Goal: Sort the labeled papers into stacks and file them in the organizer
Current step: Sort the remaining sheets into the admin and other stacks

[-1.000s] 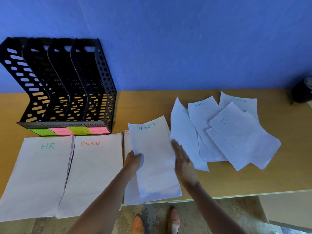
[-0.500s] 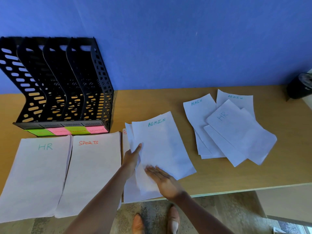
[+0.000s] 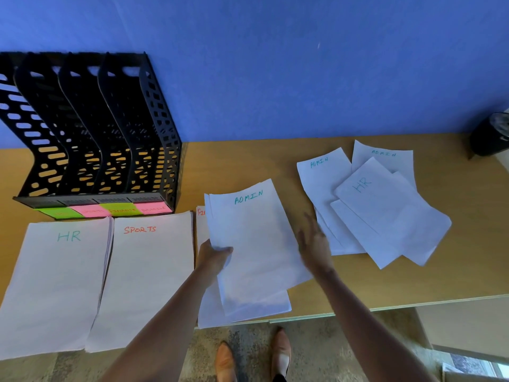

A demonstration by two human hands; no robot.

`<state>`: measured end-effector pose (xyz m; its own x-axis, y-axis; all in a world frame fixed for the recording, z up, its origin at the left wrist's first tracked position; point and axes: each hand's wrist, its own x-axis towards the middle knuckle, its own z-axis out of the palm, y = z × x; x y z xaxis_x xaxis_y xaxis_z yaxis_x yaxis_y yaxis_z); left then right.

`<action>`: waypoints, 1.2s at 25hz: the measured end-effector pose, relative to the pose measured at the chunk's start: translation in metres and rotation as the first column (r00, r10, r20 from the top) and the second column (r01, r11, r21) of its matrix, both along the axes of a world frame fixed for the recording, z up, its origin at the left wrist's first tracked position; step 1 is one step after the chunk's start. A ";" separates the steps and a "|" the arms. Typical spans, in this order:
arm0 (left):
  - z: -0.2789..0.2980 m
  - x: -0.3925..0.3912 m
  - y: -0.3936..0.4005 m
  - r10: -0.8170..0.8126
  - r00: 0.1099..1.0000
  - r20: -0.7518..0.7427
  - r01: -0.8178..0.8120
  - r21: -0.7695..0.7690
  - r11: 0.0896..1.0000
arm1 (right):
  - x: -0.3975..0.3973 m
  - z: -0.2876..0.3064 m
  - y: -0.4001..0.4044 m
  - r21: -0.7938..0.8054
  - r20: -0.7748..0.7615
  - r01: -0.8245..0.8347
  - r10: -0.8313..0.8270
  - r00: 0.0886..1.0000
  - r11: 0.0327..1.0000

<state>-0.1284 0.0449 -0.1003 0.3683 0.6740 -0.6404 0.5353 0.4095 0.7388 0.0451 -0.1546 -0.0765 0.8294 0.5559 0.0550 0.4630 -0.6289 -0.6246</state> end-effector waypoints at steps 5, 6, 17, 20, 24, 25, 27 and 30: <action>-0.003 -0.001 0.001 0.002 1.000 -0.010 -0.002 0.014 1.000 | 0.057 -0.010 -0.022 -0.191 -0.046 0.177 -0.189 0.981 0.966; -0.003 0.000 0.002 0.004 1.000 -0.017 -0.004 0.016 1.000 | 0.060 -0.012 -0.025 -0.227 -0.021 0.186 -0.196 0.980 0.956; -0.004 0.000 0.001 -0.033 0.998 -0.055 0.037 0.067 0.997 | 0.062 0.017 -0.004 -0.474 0.192 0.214 -0.137 0.972 0.854; -0.002 0.000 0.001 -0.037 0.998 -0.050 0.040 0.063 0.997 | 0.033 0.038 0.015 -0.366 0.232 0.140 -0.055 0.971 0.920; 0.001 0.000 -0.001 -0.035 0.998 -0.045 0.038 0.057 0.998 | -0.023 0.059 0.047 -0.338 0.201 -0.009 0.081 0.976 0.941; 0.001 -0.001 -0.001 -0.030 0.999 -0.035 0.032 0.058 0.998 | -0.037 0.061 0.054 -0.350 0.176 -0.052 0.120 0.977 0.935; 0.003 -0.001 -0.001 -0.014 0.999 0.029 0.013 0.032 0.999 | -0.062 0.058 0.066 -0.380 0.145 -0.146 0.215 0.966 0.914; 0.009 0.002 -0.002 0.049 0.994 0.093 -0.042 -0.076 0.996 | -0.095 0.049 0.077 -0.426 0.108 -0.263 0.337 0.935 0.865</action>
